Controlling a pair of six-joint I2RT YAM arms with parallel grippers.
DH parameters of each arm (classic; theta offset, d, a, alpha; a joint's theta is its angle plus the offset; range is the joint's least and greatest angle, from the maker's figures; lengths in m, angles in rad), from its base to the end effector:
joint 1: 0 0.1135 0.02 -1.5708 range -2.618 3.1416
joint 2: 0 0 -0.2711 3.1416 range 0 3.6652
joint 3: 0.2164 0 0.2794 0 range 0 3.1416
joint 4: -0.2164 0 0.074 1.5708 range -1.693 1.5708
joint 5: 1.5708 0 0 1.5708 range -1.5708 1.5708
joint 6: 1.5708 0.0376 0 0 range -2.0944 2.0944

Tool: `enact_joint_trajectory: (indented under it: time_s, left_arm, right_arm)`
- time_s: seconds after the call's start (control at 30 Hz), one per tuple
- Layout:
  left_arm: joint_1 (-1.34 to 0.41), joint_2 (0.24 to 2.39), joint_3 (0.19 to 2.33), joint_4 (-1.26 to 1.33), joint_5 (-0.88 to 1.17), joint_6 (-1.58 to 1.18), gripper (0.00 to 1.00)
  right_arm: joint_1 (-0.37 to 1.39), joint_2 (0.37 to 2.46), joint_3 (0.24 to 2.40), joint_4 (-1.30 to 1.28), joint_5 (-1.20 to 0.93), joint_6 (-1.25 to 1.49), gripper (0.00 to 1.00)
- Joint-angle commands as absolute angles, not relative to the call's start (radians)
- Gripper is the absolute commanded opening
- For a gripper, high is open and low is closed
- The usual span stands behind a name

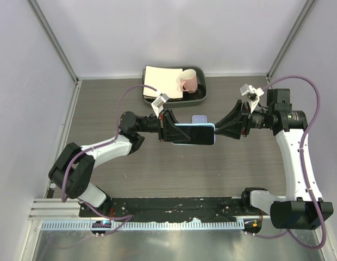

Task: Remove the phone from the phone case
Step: Remove the phone case from the phone.

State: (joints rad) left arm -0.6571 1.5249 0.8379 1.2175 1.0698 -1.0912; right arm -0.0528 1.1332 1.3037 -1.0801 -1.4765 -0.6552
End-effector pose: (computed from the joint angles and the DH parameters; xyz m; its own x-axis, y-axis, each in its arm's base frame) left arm 0.2459 -0.2313 0.3042 -0.6069 -0.0700 -0.7917 0.7672 -0.3120 -0.5605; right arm 0.2132 0.0262 0.4033 -0.2560 -0.0439 -0.9657 -0.9604 0.1255 0.2489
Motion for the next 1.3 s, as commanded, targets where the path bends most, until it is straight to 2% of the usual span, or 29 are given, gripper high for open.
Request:
enact_joint_trajectory:
  time_s: [0.0,1.27]
  left_arm:
    - [-0.661,1.486,0.865,1.322,1.063,-1.098,0.0]
    - [-0.649,1.502,0.877,1.315,1.023,-1.106,0.0]
  right_arm:
    - [-0.049,1.158,1.302,-1.094,-1.537,-0.67,0.42]
    - [-0.017,1.12,1.244,-1.103,-1.537,-0.701,0.45]
